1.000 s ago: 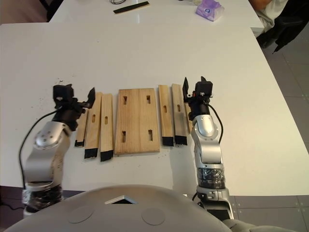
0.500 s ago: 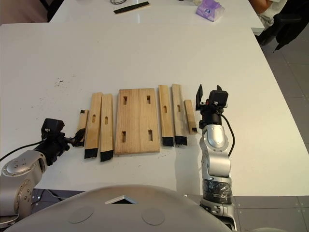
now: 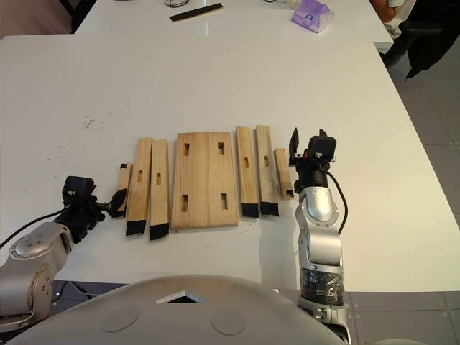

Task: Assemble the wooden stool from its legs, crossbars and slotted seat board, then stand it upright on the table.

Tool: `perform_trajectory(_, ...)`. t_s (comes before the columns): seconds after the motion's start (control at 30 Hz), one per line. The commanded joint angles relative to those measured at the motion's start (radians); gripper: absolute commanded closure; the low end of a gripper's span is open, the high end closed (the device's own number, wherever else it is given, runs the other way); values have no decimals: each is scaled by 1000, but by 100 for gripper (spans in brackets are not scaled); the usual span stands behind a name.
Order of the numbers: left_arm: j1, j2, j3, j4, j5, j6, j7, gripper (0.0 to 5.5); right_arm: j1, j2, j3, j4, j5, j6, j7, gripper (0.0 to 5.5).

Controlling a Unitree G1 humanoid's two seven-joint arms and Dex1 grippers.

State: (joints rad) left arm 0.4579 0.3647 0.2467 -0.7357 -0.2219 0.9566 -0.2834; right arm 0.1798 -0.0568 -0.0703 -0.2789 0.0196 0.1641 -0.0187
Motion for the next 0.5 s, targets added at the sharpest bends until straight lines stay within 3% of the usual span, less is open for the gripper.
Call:
perform_trajectory(0.03,-19,12,-20,-37,-37,91,-8,150,24,11,22,-21,-20,-2,-8,248)
perform_trajectory(0.37,23,71,-56,37,-25,104,-19,150,32,10,28,23,-28,-22,-3,248)
perform_trajectory(0.5,32,34,3,136,-24,43,-3,212,26,11,31,28,-30,-20,-5,248)
